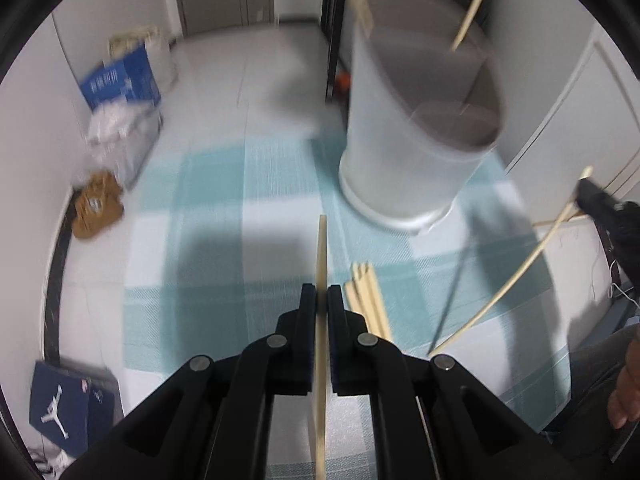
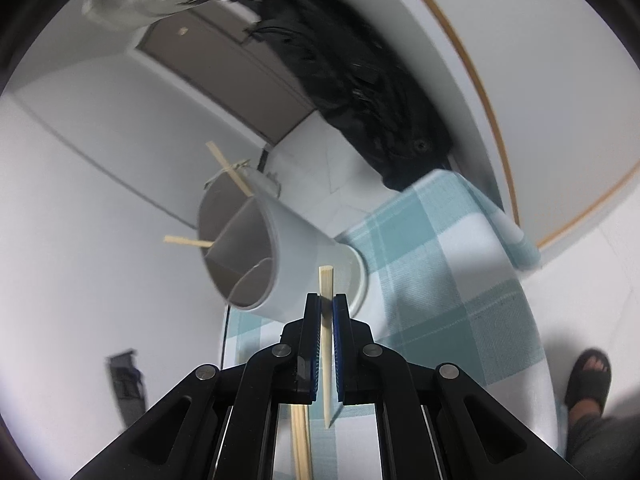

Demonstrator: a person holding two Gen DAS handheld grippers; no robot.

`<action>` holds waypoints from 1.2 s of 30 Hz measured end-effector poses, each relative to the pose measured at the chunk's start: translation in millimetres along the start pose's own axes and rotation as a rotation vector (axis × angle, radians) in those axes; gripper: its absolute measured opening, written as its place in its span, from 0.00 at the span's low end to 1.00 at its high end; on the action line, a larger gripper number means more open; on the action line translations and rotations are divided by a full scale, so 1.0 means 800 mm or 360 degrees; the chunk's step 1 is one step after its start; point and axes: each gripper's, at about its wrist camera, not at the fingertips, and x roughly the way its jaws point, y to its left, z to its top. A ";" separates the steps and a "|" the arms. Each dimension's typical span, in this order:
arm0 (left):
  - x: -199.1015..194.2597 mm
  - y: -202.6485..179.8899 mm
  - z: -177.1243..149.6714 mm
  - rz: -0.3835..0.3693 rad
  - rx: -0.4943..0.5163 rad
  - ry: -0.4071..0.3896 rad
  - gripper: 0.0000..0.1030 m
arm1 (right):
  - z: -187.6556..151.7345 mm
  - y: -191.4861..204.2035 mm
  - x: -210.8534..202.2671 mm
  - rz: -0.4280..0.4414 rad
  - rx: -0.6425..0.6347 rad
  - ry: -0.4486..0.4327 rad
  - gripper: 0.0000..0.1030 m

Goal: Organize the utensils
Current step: 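Carry both chopsticks up over the white utensil holder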

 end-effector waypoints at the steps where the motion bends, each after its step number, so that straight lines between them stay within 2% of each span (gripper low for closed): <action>1: -0.017 -0.002 -0.003 0.0007 0.0013 -0.0083 0.02 | -0.002 0.007 -0.002 0.0005 -0.0045 -0.0012 0.05; 6: -0.065 -0.022 -0.014 -0.0017 0.0034 -0.0320 0.02 | -0.016 0.038 -0.012 0.0040 -0.0238 -0.0050 0.05; 9: -0.077 -0.019 -0.011 -0.0031 0.0042 -0.0413 0.02 | -0.030 0.061 -0.018 0.0051 -0.0395 -0.0079 0.05; 18: -0.082 -0.013 0.003 -0.0077 0.0059 -0.0445 0.01 | -0.055 0.120 -0.029 0.0043 -0.0755 -0.0143 0.05; 28: -0.123 -0.022 0.030 -0.0147 0.0050 -0.0546 0.01 | -0.034 0.145 -0.040 0.0053 -0.0790 -0.0137 0.05; 36: -0.156 -0.025 0.081 -0.0207 -0.0013 -0.0718 0.01 | 0.032 0.173 -0.057 0.0040 -0.0783 -0.0142 0.05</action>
